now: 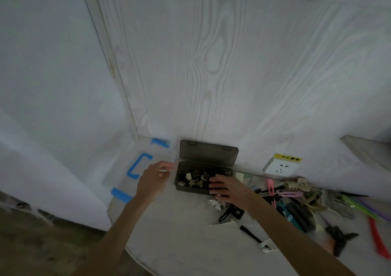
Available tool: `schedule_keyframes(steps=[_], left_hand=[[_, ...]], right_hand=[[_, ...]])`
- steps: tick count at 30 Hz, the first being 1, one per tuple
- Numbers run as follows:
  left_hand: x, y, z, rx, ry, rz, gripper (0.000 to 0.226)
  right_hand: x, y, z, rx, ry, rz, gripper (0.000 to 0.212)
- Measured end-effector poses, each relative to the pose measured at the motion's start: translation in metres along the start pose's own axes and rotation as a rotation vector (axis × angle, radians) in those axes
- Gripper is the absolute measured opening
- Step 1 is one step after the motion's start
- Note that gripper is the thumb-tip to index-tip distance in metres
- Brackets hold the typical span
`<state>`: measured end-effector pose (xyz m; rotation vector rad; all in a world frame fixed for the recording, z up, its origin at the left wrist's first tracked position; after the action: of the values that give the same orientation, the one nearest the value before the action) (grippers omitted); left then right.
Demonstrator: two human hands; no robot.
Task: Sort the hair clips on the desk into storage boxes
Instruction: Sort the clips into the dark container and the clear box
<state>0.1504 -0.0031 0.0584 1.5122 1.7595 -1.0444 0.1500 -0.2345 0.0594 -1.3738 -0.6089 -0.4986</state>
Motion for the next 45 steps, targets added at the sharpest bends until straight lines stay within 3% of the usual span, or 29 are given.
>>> schedule_keyframes(steps=[6,9,12,15,18,21,23,24,26,28,30,34,36,38,41,43,45], left_hand=[[-0.029,0.010,0.036,0.250,0.010,0.067,0.027],[-0.065,0.007,0.095,0.464,0.091,0.141,0.022],[-0.107,-0.007,0.165,0.659,0.137,0.244,0.024],[-0.148,-0.030,0.246,0.839,0.135,0.319,0.028],[-0.175,-0.054,0.316,0.977,0.203,0.277,0.034],[-0.195,-0.073,0.362,0.990,0.367,0.358,0.038],[-0.214,-0.090,0.396,1.013,0.465,0.424,0.038],[-0.218,-0.093,0.408,1.020,0.498,0.438,0.038],[-0.227,-0.100,0.435,1.033,0.524,0.410,0.043],[-0.234,-0.107,0.452,1.030,0.519,0.390,0.047],[-0.238,-0.115,0.466,0.985,0.535,0.381,0.050],[-0.225,-0.123,0.472,0.947,0.546,0.213,0.059],[-0.214,-0.125,0.468,1.006,0.465,0.111,0.047],[-0.204,-0.124,0.464,1.036,0.389,0.067,0.037],[-0.198,-0.119,0.457,1.037,0.231,-0.046,0.030],[-0.200,-0.116,0.450,1.024,0.181,-0.108,0.033],[-0.201,-0.113,0.443,1.012,0.178,-0.157,0.031]], right_hand=[[-0.023,-0.036,-0.056,-0.052,-0.011,-0.042,0.011],[-0.037,-0.068,-0.108,-0.213,0.055,-0.087,0.014],[-0.061,-0.101,-0.169,-0.216,0.238,-0.120,0.019],[-0.100,-0.147,-0.231,-0.561,0.138,-0.101,0.020],[-0.137,-0.188,-0.274,-0.676,0.077,-0.152,0.024],[-0.169,-0.209,-0.314,-0.897,-0.072,-0.200,0.033],[-0.186,-0.224,-0.340,-1.038,-0.240,-0.110,0.017],[-0.192,-0.226,-0.349,-1.084,-0.393,-0.050,0.021],[-0.209,-0.227,-0.366,-1.044,-0.605,0.081,0.053],[-0.216,-0.226,-0.371,-0.928,-0.681,0.187,0.071],[-0.223,-0.220,-0.373,-0.874,-0.796,0.216,0.075],[-0.210,-0.220,-0.376,-0.831,-0.943,0.087,0.055],[-0.199,-0.218,-0.379,-0.725,-0.882,-0.008,0.043],[-0.188,-0.213,-0.382,-0.737,-0.776,-0.083,0.033],[-0.184,-0.193,-0.392,-0.910,-0.733,-0.045,0.064],[-0.186,-0.179,-0.393,-0.787,-0.481,0.025,0.085],[-0.188,-0.166,-0.394,-0.633,-0.180,0.022,0.085]])
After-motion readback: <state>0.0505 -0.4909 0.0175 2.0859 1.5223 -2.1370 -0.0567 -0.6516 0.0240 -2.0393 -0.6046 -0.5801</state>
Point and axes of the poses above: each hand's wrist, its own y-axis towards the middle knuckle, its own z-axis out of the palm, x = y × z, the point moved 1 cm from there along y, towards the middle knuckle, and after that the axes turned 2 degrees about x, right-handed, at the moved point
